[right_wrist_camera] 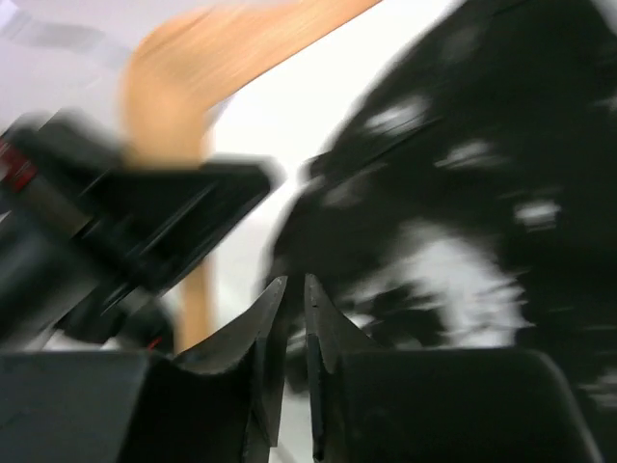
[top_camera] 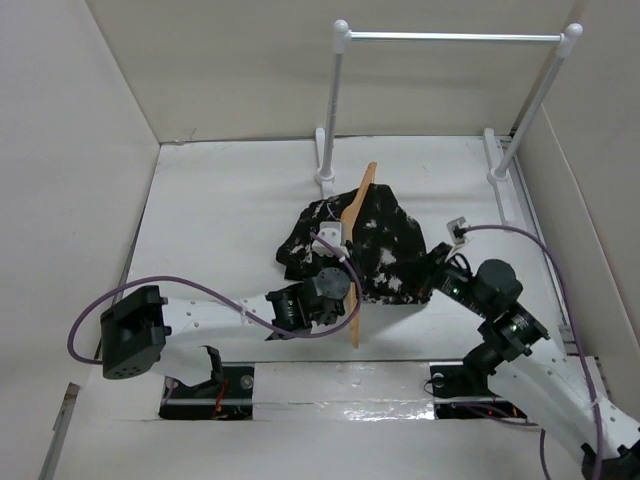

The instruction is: Place the trousers on the hanger

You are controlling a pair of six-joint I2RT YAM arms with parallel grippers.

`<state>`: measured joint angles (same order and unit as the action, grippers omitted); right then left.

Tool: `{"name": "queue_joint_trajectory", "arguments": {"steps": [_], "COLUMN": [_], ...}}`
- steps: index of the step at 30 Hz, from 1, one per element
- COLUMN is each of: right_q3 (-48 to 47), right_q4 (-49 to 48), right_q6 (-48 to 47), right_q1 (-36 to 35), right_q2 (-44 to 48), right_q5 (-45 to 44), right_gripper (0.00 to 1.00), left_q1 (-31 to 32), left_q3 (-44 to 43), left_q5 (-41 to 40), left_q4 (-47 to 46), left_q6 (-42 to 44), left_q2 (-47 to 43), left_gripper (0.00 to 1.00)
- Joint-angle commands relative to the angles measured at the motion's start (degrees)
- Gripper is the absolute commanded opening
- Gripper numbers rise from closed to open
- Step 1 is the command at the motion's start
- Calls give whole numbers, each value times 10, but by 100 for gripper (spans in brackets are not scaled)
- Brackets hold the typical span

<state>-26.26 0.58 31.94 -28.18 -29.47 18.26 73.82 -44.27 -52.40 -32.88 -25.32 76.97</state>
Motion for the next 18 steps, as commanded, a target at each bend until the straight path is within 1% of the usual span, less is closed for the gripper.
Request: {"name": "queue_joint_trajectory", "arguments": {"steps": [1, 3, 4, 6, 7, 10, 13, 15, 18], "right_q3": [20, 25, 26, 22, 17, 3, -7, 0, -5], "right_q4": [-46, -59, -65, -87, -94, -115, -120, -164, -183], "right_q6": [28, 16, 8, 0, -4, -14, -15, -14, -12], "right_q1": [-107, -156, -198, -237, -274, -316, -331, -331, -346], "right_q2": [20, 14, -6, -32, -46, -93, -124, -143, -181], "right_q5": [-79, -111, -123, -146, -160, -247, -276, -268, -265], "right_gripper": [18, 25, 33, 41, 49, 61, 62, 62, 62], "left_q1": [2, 2, 2, 2, 2, 2, 2, 2, -3], "left_q3": [-39, -50, -54, -65, -69, -76, -78, -90, -92], "left_q5": [-1, 11, 24, 28, 34, 38, 41, 42, 48], "left_q4": [-23, -4, -2, 12, 18, 34, 55, 88, 98], "left_q6": [17, 4, 1, -8, -15, -28, -40, -66, -76], "left_q2": [-26, -25, -23, -17, -16, -21, -27, -27, -28], "left_gripper": [0, 0, 0, 0, 0, 0, 0, 0, 0]}}
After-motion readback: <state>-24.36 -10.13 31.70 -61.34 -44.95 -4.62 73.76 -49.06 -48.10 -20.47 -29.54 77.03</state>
